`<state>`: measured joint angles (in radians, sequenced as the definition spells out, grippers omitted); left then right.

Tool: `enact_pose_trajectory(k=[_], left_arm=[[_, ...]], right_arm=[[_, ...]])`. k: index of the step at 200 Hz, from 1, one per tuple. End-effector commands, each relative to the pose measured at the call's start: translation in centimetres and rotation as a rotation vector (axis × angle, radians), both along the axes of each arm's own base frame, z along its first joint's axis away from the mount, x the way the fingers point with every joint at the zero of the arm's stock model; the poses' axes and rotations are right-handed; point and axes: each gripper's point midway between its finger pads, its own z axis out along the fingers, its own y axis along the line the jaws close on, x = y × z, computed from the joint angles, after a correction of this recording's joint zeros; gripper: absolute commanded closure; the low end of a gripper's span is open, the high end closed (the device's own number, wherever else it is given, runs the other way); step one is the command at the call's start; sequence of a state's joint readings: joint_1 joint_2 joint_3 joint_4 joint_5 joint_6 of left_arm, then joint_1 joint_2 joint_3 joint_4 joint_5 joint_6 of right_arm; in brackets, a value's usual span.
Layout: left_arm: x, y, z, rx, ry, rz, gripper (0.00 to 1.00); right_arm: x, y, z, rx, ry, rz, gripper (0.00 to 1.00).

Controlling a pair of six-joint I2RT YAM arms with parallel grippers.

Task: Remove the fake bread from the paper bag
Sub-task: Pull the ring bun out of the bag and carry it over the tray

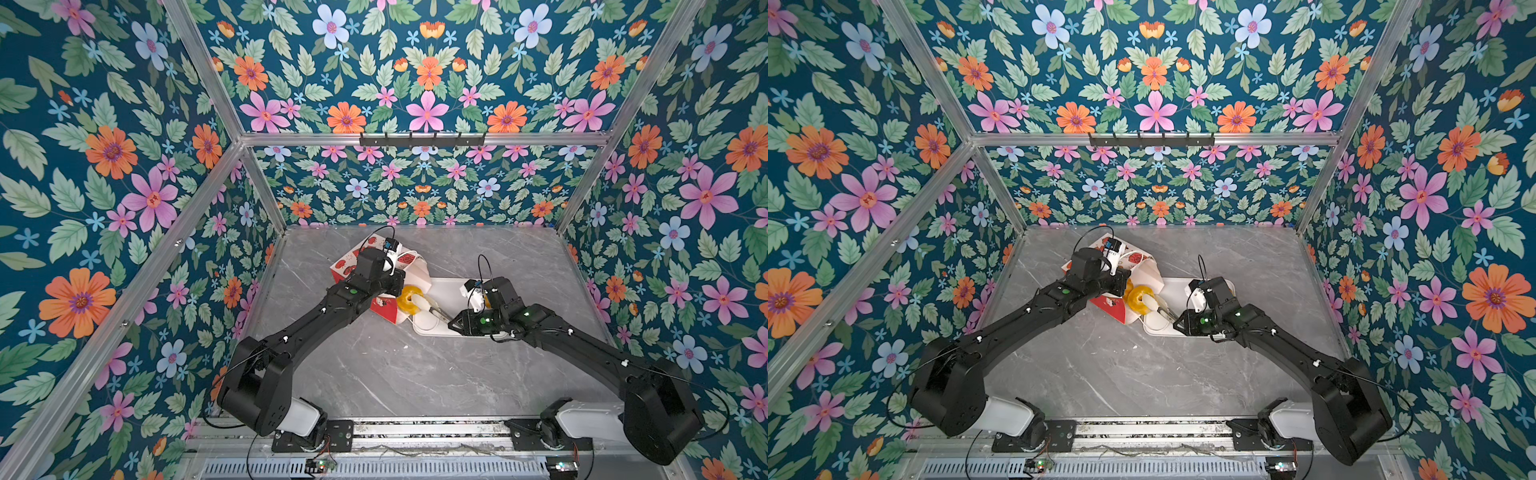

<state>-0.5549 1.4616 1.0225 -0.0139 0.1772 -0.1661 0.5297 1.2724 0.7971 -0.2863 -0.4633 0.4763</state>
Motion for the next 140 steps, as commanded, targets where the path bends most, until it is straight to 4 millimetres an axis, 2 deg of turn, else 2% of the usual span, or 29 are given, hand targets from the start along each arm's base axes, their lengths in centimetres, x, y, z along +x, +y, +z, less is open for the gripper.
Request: enact_pose_trajectory(k=[1, 40, 83, 110, 140], left_arm=[[0.2, -0.2, 0.8, -0.025, -0.025, 0.003, 1.00], [0.8, 0.0, 0.7, -0.021, -0.024, 0.035, 1.00], [1.6, 0.2, 0.5, -0.020, -0.024, 0.068, 1.00], [1.7, 0.4, 0.5, -0.023, -0.029, 0.080, 1.00], [1.6, 0.8, 0.4, -0.025, -0.034, 0.086, 1.00]], right_arm=[[0.1, -0.1, 1.4, 0.017, -0.043, 0.004, 0.77], [-1.5, -1.8, 2.4, -0.057, -0.055, 0.021, 0.78], [-3.2, -4.7, 3.6, -0.169, -0.082, 0.002, 0.79], [-3.3, -7.2, 4.9, -0.282, -0.130, -0.035, 0.80], [-2.6, -9.6, 6.3, -0.430, -0.185, -0.066, 0.81]])
